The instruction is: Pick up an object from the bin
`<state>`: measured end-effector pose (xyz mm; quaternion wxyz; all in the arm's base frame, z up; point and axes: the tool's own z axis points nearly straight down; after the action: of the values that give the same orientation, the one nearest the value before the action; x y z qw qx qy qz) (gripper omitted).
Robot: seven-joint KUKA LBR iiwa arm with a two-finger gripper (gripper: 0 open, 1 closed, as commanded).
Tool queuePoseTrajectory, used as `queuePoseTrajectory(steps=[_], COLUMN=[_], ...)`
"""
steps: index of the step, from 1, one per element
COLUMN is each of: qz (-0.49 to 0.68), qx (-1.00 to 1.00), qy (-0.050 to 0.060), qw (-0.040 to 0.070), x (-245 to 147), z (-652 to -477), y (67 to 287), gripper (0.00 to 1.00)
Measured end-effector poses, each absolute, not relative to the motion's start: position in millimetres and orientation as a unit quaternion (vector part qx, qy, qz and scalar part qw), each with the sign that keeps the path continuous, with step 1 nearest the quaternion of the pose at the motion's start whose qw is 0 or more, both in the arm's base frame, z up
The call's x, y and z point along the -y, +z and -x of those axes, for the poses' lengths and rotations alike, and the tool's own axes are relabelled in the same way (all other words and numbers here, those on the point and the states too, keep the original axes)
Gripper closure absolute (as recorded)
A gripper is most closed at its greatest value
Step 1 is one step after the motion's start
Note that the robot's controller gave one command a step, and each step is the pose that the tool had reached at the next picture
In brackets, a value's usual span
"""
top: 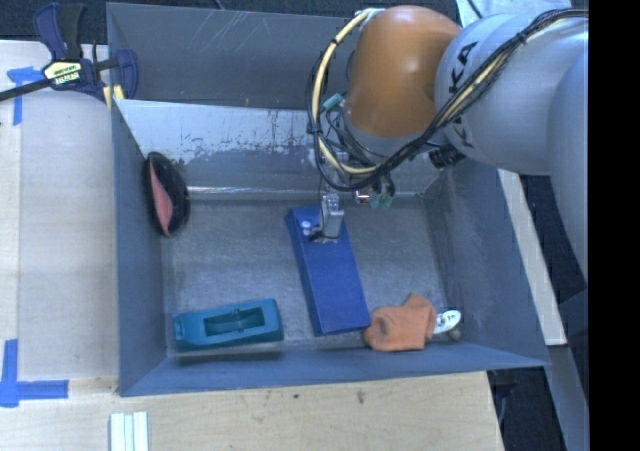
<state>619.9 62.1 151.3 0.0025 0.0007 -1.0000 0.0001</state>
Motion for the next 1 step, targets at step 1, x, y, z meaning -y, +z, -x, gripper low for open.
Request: queuePoseTrajectory(steps=[1], qz=[0.0], qx=[1.0], qy=[0.0], qw=[-0.002], x=[-62.0], z=[-621.6], y=[156.5], gripper=[0.0])
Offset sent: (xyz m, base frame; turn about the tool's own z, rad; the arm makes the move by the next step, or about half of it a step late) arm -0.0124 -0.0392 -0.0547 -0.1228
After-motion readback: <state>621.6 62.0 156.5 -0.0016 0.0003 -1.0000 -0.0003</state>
